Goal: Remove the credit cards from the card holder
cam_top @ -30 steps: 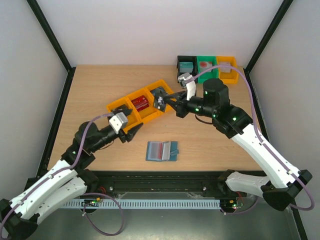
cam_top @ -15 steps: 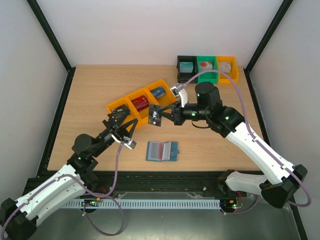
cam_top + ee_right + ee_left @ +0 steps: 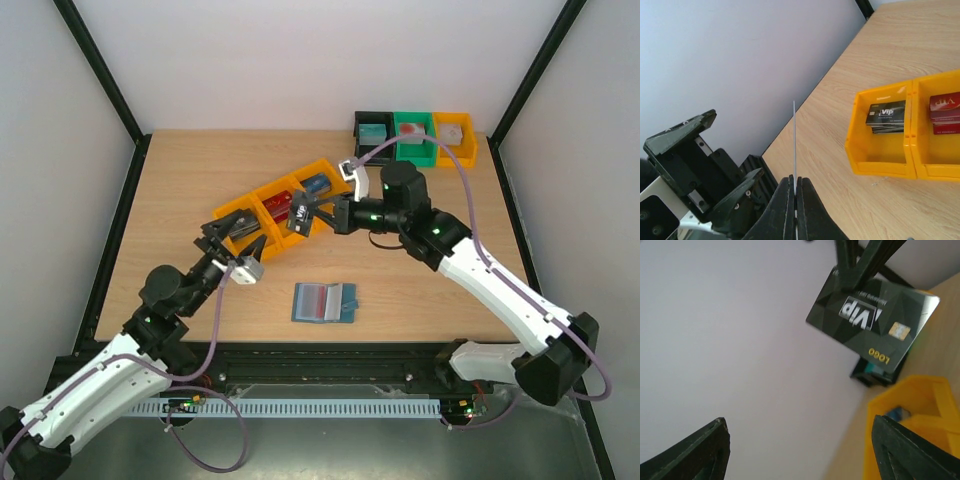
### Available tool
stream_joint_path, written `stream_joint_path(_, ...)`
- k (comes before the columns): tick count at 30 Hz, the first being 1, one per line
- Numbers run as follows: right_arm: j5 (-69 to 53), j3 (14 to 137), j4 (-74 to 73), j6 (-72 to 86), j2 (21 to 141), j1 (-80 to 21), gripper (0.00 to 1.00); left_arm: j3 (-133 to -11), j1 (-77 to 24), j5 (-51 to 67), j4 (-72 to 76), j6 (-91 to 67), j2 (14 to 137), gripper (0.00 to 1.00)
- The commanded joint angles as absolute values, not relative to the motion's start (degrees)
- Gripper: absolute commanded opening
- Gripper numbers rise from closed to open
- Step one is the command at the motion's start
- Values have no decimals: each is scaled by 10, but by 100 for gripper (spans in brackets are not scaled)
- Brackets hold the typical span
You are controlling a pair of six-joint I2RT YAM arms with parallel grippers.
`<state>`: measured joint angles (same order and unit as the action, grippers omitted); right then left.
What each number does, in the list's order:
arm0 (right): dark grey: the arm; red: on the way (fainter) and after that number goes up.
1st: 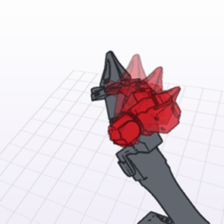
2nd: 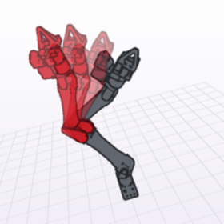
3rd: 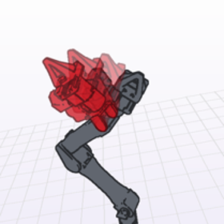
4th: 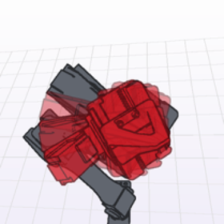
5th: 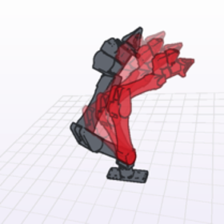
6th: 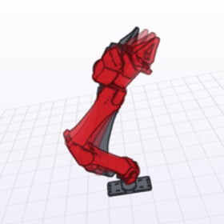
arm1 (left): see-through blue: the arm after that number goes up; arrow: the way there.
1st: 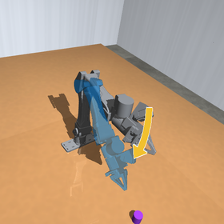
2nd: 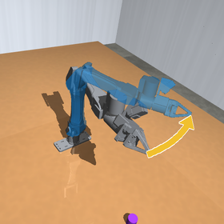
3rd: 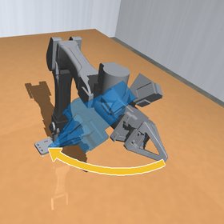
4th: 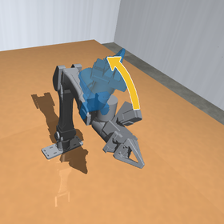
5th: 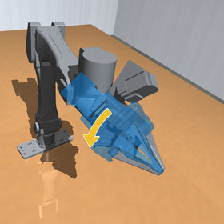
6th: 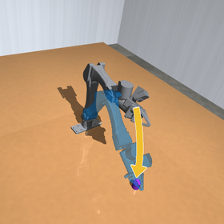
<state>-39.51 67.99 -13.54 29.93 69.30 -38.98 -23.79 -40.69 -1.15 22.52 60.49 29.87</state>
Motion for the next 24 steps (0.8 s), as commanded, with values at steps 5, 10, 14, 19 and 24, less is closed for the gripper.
stream_joint_path(5,-308,674,-31,391,742,-394,2,-267,-297,-112,57,193,305,81)
stream_joint_path(10,-226,650,44,469,763,-397,2,-268,-158,-85,-30,-29,309,81)
stream_joint_path(14,-175,674,51,495,802,-408,2,-280,-54,-78,-99,-150,328,81)
stream_joint_path(19,-109,707,69,531,861,-444,2,-282,9,-63,-155,-247,371,82)
stream_joint_path(24,-49,733,86,576,920,-480,2,-246,43,-51,-143,-293,357,84)
